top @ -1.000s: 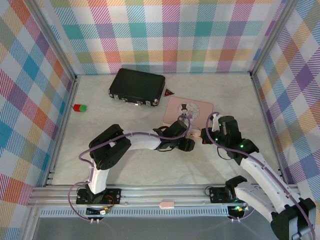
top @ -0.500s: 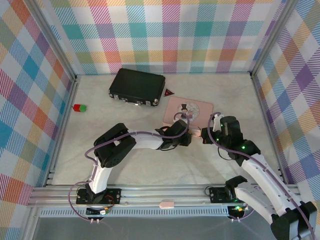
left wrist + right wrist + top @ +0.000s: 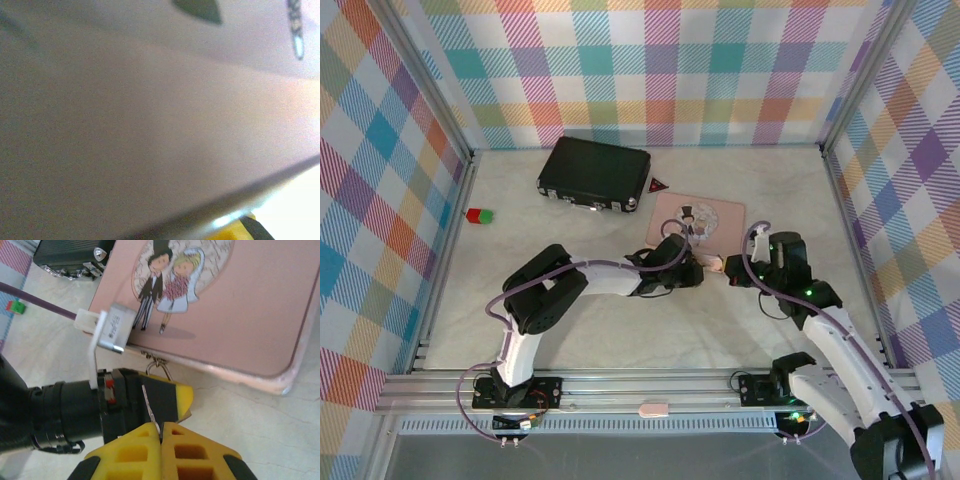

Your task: Unlock a padlock with a key

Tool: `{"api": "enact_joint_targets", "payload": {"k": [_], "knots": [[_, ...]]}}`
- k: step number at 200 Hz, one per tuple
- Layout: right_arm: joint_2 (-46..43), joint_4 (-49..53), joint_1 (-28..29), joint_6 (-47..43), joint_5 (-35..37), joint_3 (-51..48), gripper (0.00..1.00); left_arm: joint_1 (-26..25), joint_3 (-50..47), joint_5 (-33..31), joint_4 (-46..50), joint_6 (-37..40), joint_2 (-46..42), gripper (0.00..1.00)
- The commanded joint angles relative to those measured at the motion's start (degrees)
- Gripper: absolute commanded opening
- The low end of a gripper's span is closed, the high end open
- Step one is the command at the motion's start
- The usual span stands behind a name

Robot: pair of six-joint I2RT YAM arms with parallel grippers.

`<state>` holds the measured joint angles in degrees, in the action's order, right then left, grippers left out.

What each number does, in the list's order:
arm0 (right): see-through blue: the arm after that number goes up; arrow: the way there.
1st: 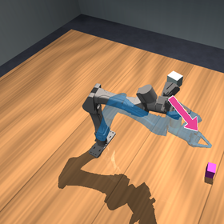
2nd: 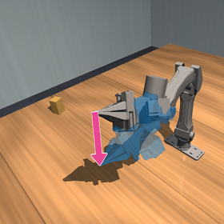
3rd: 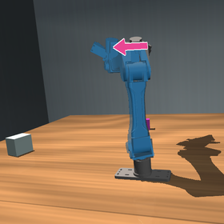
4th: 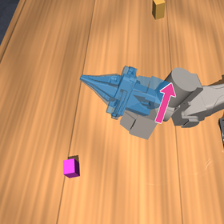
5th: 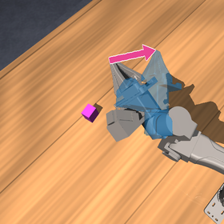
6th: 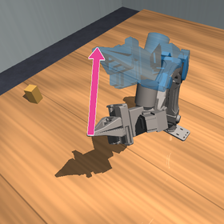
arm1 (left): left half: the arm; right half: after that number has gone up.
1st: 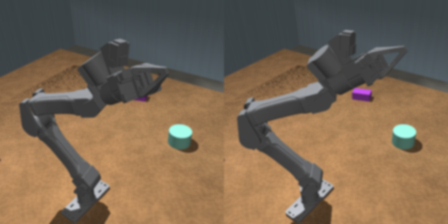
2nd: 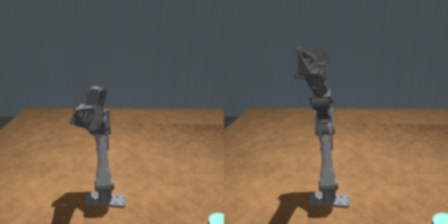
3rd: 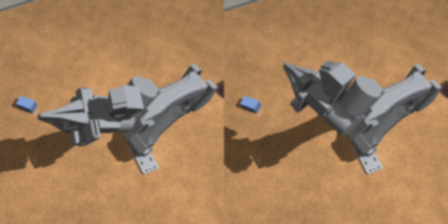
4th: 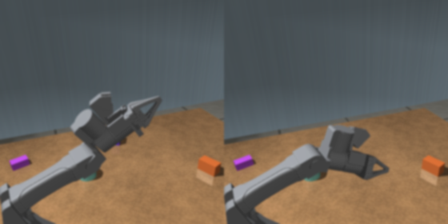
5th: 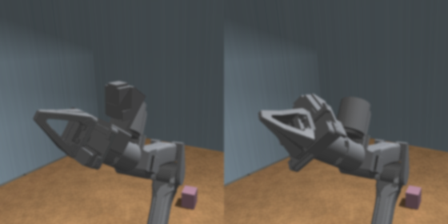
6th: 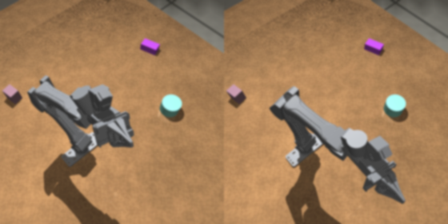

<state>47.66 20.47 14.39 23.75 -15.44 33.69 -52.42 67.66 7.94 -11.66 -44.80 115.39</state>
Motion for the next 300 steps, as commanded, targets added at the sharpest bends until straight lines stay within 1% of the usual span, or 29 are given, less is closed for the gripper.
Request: {"api": "enact_joint_targets", "payload": {"k": [1,14,28,42,68,87,113,157,185,300], "knots": [[1.3,-6.5,-4.1,5.2,-14.0,-2.9,0.0,2.6,-0.6,6.6,-8.0,-9.5,-3.7,0.0],[2.5,-10.2,-6.2,7.5,-19.5,-4.7,0.0,3.3,-1.0,8.4,-12.5,-12.9,-3.2,0.0],[3.6,-12.3,-7.4,9.0,-22.6,-6.1,0.0,3.7,-1.1,9.9,-17.1,-16.6,-2.3,0.0],[4.0,-14.2,-8.4,10.4,-24.4,-7.4,0.0,3.9,-1.4,10.3,-21.1,-19.3,-1.4,0.0],[5.3,-17.7,-9.9,12.9,-26.4,-9.9,0.0,4.0,-1.6,10.8,-25.9,-22.8,0.0,0.0],[7.1,-23.0,-10.2,16.3,-27.7,-12.4,0.0,3.9,-2.2,11.0,-29.2,-25.0,0.7,0.0],[9.1,-27.6,-10.4,18.4,-27.3,-14.2,0.0,4.0,-2.2,10.9,-29.4,-24.9,0.2,0.0],[10.1,-29.0,-12.4,18.1,-26.4,-14.2,0.0,4.0,-2.2,10.9,-28.4,-24.1,-0.3,0.0],[12.0,-31.1,-13.3,18.3,-27.8,-14.0,0.0,3.9,-2.4,11.0,-28.7,-24.3,-0.2,0.0],[16.9,-37.7,-13.3,21.0,-30.3,-13.9,0.0,4.0,-2.5,10.9,-29.2,-24.5,-0.5,0.0]]}}
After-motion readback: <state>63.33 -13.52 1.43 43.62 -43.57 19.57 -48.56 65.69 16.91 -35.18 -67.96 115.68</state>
